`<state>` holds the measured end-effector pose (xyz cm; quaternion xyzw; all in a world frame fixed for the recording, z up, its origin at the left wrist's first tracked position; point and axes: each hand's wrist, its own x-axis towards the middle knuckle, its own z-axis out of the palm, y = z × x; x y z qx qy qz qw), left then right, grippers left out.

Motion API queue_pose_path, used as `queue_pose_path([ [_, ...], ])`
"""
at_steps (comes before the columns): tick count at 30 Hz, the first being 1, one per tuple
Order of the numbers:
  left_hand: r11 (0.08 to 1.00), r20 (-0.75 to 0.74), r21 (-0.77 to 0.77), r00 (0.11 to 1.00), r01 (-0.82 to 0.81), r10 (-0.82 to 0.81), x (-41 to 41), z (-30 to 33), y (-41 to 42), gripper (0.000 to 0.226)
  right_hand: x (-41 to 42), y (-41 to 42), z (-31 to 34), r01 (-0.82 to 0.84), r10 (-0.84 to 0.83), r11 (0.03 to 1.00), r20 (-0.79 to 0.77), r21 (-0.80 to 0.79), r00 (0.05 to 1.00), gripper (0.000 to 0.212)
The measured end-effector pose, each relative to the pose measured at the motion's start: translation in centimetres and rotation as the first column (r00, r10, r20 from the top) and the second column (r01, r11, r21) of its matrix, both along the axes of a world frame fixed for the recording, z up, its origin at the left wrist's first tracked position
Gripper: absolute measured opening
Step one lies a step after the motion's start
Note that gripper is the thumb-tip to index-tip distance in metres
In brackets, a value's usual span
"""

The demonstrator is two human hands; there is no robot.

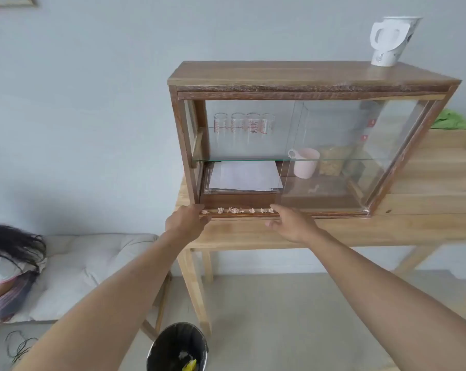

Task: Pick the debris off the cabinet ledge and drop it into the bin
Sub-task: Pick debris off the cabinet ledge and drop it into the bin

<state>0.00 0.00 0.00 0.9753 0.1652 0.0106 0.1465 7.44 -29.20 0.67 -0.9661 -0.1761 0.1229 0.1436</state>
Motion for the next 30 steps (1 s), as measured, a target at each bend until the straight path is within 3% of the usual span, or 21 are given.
queue_pose_path([
  [4, 0.997, -0.001, 0.001, 0.997, -0.075, 0.075, 1.1, -1.4, -0.1, 0.031, 1.0, 0.5, -1.1, 0.028, -0.028, 1.000, 0.065, -0.007, 0.997, 0.062],
  [9, 0.988, 0.067, -0.050, 0.987, -0.143, 0.147, 2.1, -2.4, -0.1, 0.036, 1.7, 1.3, -1.9, 0.051, -0.040, 0.997, 0.191, -0.055, 0.981, 0.042],
  [13, 0.990, 0.124, -0.055, 0.983, -0.130, 0.136, 2.1, -2.6, 0.0, 0.034, 2.5, 0.9, -2.8, 0.043, -0.017, 0.996, 0.310, -0.077, 0.951, 0.022],
  [21, 0.981, 0.201, -0.181, 0.975, -0.063, 0.100, 2.2, -2.6, -0.5, 0.027, 3.8, 0.8, -2.9, -0.026, 0.057, 0.996, 0.368, -0.088, 0.928, 0.013],
  [26, 0.963, 0.297, -0.264, 0.954, 0.046, 0.036, 2.4, -2.3, -1.9, 0.021, 3.8, 1.7, -2.8, 0.003, -0.032, 0.996, 0.339, 0.087, 0.940, 0.014],
  [30, 0.968, 0.272, -0.240, 0.962, 0.077, -0.009, 3.5, -2.0, -2.4, 0.024, 3.8, 2.7, -2.8, 0.009, -0.066, 0.978, 0.272, 0.207, 0.960, 0.013],
])
